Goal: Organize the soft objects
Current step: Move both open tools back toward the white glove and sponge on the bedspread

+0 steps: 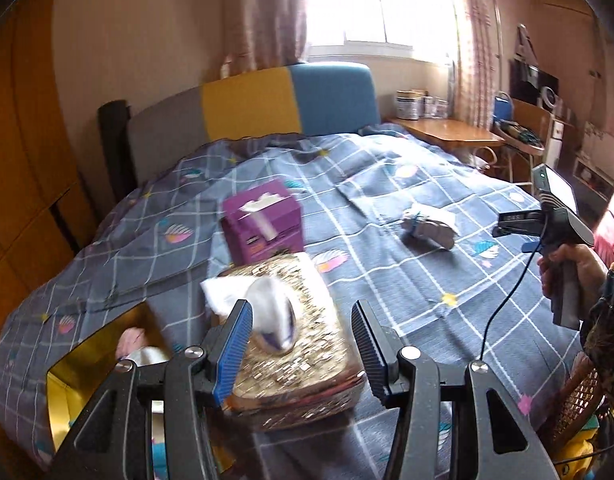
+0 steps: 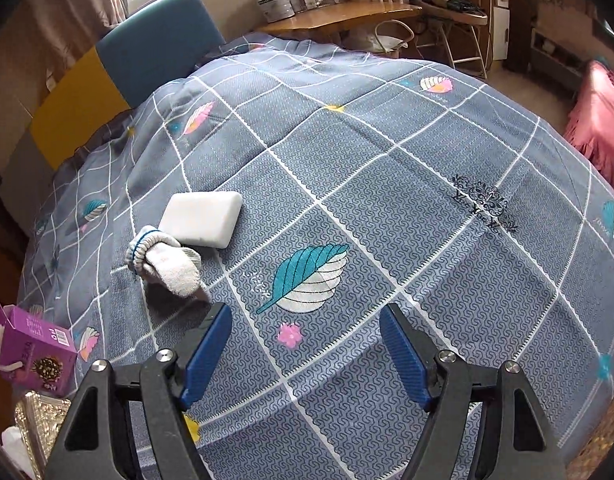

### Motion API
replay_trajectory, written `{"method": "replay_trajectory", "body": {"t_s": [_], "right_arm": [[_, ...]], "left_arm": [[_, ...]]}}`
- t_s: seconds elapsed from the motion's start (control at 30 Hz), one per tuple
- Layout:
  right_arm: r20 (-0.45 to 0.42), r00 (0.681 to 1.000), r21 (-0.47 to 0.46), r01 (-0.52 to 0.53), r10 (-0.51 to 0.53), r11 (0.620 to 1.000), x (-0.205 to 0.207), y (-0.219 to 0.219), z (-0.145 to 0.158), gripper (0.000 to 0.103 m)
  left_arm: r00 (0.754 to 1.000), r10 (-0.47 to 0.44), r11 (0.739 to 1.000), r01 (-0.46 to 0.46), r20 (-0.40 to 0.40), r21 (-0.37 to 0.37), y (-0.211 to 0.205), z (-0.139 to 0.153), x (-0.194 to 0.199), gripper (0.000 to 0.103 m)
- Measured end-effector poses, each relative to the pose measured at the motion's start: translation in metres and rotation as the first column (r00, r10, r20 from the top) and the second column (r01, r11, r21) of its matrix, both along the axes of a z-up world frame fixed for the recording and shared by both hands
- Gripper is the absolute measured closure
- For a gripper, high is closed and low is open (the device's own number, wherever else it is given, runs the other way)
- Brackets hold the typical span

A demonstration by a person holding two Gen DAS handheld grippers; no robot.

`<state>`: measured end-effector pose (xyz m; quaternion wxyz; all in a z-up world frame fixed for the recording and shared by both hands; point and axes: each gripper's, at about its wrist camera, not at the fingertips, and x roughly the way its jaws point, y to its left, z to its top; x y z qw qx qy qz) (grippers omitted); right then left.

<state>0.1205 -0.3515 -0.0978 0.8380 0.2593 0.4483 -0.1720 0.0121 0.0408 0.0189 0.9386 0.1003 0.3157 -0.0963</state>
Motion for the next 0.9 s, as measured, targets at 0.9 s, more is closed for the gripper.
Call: {"method": "replay_trajectory", "body": {"t_s": [0.9], "right_arm": [[0.044,0.997,0.173,0.059,-0.068,0.983,-0.008,-0.021,-0.004,0.025]], "left_arm": [[0.963,-0.198,0.979,0.185,-0.181,-0.084,-0.114,-0.024,0.074,0.051]]}}
